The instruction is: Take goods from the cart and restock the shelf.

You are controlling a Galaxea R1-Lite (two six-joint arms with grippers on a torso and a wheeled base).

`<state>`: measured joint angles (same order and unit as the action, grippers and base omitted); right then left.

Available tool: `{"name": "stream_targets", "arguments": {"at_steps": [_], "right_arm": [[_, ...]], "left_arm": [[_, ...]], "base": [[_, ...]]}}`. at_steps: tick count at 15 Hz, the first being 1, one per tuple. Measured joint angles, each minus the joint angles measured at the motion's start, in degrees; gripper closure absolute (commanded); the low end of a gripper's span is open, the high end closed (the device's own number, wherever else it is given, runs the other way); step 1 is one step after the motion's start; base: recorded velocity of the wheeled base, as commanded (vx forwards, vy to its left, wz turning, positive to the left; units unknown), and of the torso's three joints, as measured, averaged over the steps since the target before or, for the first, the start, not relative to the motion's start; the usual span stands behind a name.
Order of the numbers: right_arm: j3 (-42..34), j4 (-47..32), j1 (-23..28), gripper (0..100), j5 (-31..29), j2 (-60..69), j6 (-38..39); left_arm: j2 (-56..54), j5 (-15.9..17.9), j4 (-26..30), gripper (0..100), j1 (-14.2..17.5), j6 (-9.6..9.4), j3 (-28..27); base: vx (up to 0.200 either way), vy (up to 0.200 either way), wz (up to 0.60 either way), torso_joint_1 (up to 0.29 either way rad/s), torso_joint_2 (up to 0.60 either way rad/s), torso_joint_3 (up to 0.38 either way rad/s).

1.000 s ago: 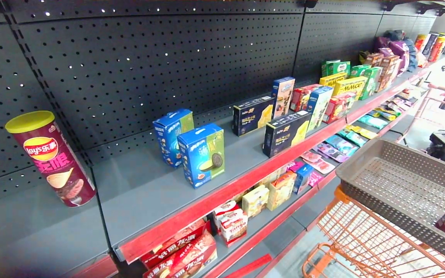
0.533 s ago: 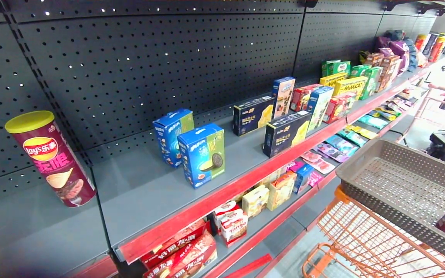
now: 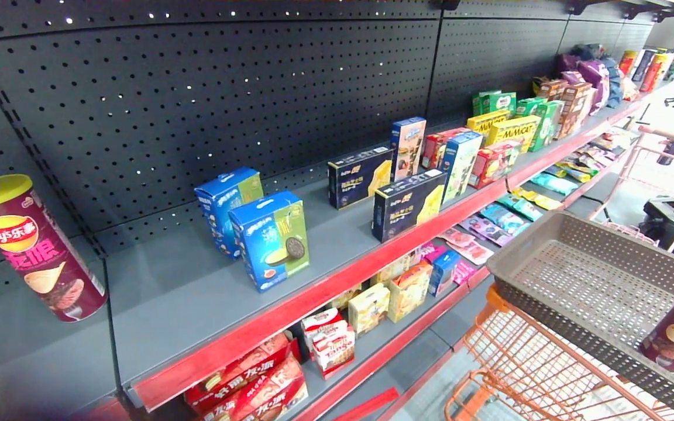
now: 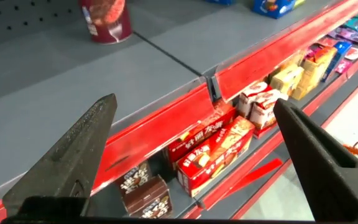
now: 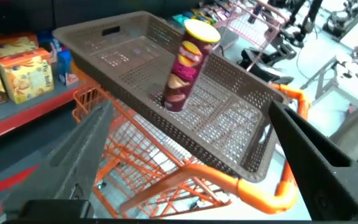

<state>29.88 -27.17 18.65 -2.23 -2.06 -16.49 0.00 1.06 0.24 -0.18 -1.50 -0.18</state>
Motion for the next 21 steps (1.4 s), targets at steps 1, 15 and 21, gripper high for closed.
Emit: {"name": "stream_targets", "arguments": {"at_steps": [1, 15, 21], "right_arm": [[-0.2, 0.1, 0.1, 0, 0.0, 0.0, 0.0], [-4.4, 5.8, -0.4, 0, -2.1, -0.2, 0.0], [-5.6, 6.9, -0.5, 0, -7.4, -1.6, 1.7]], "left_arm": [[0.0, 0.0, 0.0, 0, -0.1, 0.00, 0.0], [0.0, 0.0, 0.0, 0, 0.0, 0.00, 0.0], [0.0, -0.1, 0.0, 0, 0.0, 0.11, 0.0]], "base": [[0.000, 0.000, 0.00, 0.000, 0.00, 0.000], [0.000, 0.000, -0.17, 0.000, 0.00, 0.001], [0.000, 0.000, 0.00, 0.000, 0.00, 0.000]]}}
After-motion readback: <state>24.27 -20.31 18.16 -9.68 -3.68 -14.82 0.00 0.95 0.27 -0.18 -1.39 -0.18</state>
